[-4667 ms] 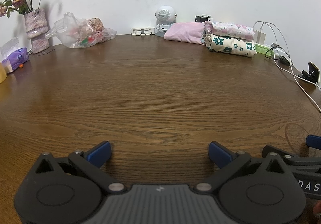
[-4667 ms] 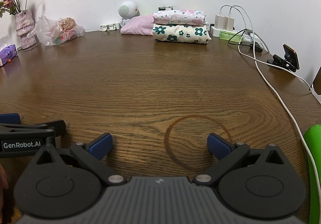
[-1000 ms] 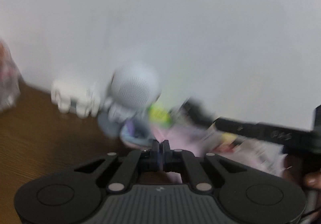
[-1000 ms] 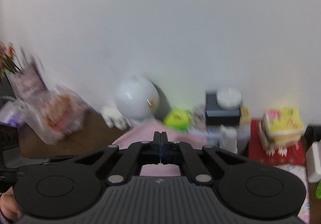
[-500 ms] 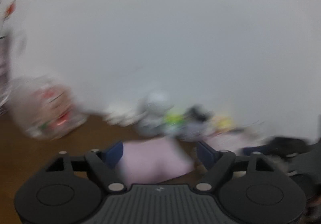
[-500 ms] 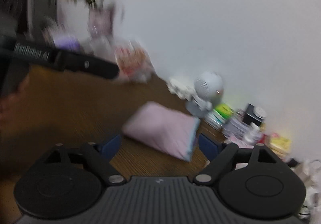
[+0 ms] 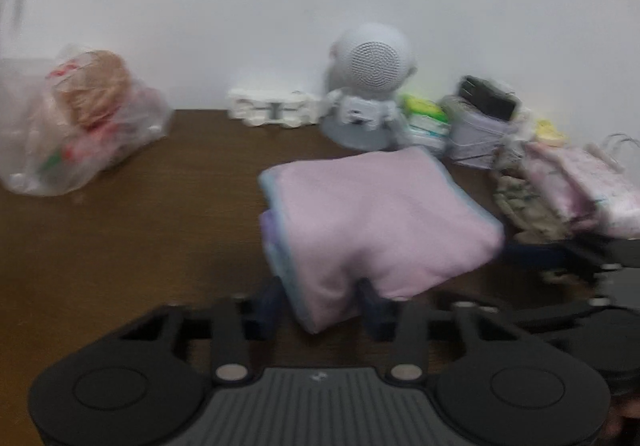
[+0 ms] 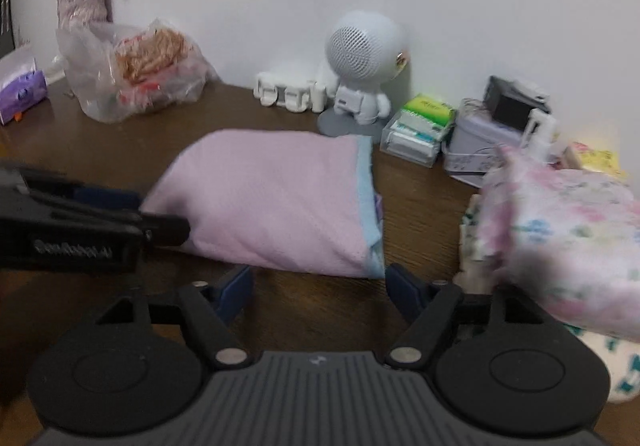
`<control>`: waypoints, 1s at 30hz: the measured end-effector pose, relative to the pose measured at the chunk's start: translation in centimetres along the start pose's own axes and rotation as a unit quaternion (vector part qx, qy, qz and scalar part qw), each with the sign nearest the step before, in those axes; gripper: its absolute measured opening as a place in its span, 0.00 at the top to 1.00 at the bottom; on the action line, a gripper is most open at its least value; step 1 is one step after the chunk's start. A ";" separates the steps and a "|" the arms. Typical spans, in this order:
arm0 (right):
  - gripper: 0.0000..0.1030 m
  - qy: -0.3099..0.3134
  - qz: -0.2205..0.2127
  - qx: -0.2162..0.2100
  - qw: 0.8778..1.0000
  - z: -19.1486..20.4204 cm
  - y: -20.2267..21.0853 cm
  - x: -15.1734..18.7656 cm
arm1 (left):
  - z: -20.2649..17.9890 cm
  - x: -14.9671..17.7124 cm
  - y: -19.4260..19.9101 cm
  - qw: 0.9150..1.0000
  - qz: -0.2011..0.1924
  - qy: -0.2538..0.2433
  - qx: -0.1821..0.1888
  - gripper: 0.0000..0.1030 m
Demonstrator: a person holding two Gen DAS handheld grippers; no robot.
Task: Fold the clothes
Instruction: 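Carry the pink garment with both grippers and drop it on the table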
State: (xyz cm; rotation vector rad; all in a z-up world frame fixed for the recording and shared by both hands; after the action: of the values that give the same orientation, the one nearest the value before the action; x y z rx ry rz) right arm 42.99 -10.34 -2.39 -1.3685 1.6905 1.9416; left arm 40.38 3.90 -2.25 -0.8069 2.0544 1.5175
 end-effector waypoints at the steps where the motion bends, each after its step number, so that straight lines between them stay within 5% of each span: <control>1: 0.37 -0.002 -0.001 -0.004 1.000 0.0 -0.5 0.0 | -0.1 0.0 -0.5 1.000 0.005 -0.005 0.003 0.91; 3: 0.83 -0.007 -0.002 -0.013 1.000 0.1 -1.4 0.0 | -0.3 0.2 -0.4 1.000 0.008 -0.006 0.018 0.96; 5: 0.92 -0.007 -0.008 -0.023 1.000 0.4 -1.4 -0.3 | -0.9 -0.4 2.7 0.999 -0.012 -0.009 0.041 0.97; 9: 0.93 0.017 -0.050 -0.054 0.997 2.0 5.1 -2.5 | -2.4 -2.0 11.1 0.994 -0.064 -0.018 0.091 0.97; 13: 0.93 0.014 -0.122 -0.084 0.989 3.3 17.7 -5.6 | -3.2 -3.3 24.4 0.974 -0.147 -0.005 0.170 0.99; 18: 0.93 -0.005 -0.161 -0.119 0.980 6.9 33.2 -4.4 | -3.0 3.6 25.8 0.982 -0.109 -0.001 0.154 0.99; 26: 0.84 -0.109 -0.021 -0.032 0.993 13.2 28.2 11.9 | -2.3 16.1 25.4 0.994 -0.022 -0.001 0.103 0.94; 28: 0.82 -0.098 -0.033 0.019 0.994 14.8 27.9 15.6 | -2.1 19.2 25.3 0.996 0.000 -0.001 0.090 0.91; 29: 0.66 -0.079 -0.065 0.028 0.994 15.8 29.0 16.7 | -2.1 20.5 25.9 0.996 -0.001 -0.004 0.092 0.76; 30: 0.53 -0.063 -0.096 0.035 0.993 16.4 30.3 17.6 | -2.2 21.5 27.1 0.995 -0.017 -0.010 0.100 0.50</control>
State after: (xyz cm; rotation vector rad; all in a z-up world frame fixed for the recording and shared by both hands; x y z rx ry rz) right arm 4.67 -12.32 2.76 -1.3010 1.4972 1.8041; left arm 6.07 3.78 2.77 -0.7409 2.1255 1.2711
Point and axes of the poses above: each gripper's, at about its wrist camera, not at the fingertips, and y roughly against the way its jaws point, z to its left, x to its underside, the point moved 8 cm from there along -y, roughly the way its jaws point, and after that the axes turned 7 degrees about y, right-handed, at the moved point
